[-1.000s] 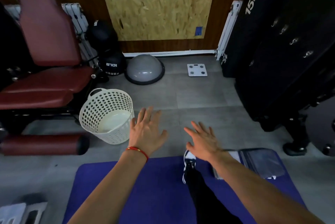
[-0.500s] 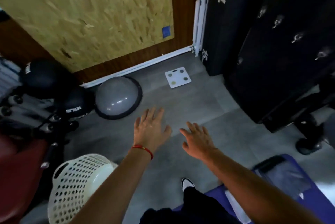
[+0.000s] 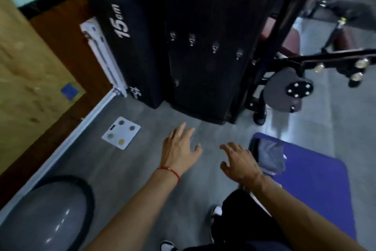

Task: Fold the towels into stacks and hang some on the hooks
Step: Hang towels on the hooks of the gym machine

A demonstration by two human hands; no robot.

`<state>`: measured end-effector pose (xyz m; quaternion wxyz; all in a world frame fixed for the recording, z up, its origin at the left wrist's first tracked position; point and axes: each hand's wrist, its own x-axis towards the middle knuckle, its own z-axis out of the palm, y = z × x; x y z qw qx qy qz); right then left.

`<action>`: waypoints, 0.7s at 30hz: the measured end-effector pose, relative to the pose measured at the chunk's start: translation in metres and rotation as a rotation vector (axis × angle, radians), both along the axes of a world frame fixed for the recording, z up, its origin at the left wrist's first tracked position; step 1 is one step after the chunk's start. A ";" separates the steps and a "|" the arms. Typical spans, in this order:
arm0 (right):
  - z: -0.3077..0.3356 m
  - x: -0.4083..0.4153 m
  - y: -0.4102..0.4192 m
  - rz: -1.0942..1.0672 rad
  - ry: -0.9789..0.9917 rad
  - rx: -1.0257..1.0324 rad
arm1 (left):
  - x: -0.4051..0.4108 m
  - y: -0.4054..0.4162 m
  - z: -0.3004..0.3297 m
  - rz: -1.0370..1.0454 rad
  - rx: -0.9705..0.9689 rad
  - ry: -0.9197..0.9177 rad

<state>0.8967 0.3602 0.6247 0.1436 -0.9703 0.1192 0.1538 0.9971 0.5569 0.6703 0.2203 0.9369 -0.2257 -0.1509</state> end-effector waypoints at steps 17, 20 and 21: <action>-0.181 -0.054 -0.213 -0.763 0.360 0.236 | 0.057 -0.316 -0.109 -0.724 0.327 0.371; -0.231 -0.065 -0.239 -0.841 0.424 0.282 | 0.061 -0.356 -0.162 -0.794 0.385 0.408; -0.249 -0.067 -0.246 -0.869 0.435 0.301 | 0.063 -0.367 -0.184 -0.811 0.394 0.420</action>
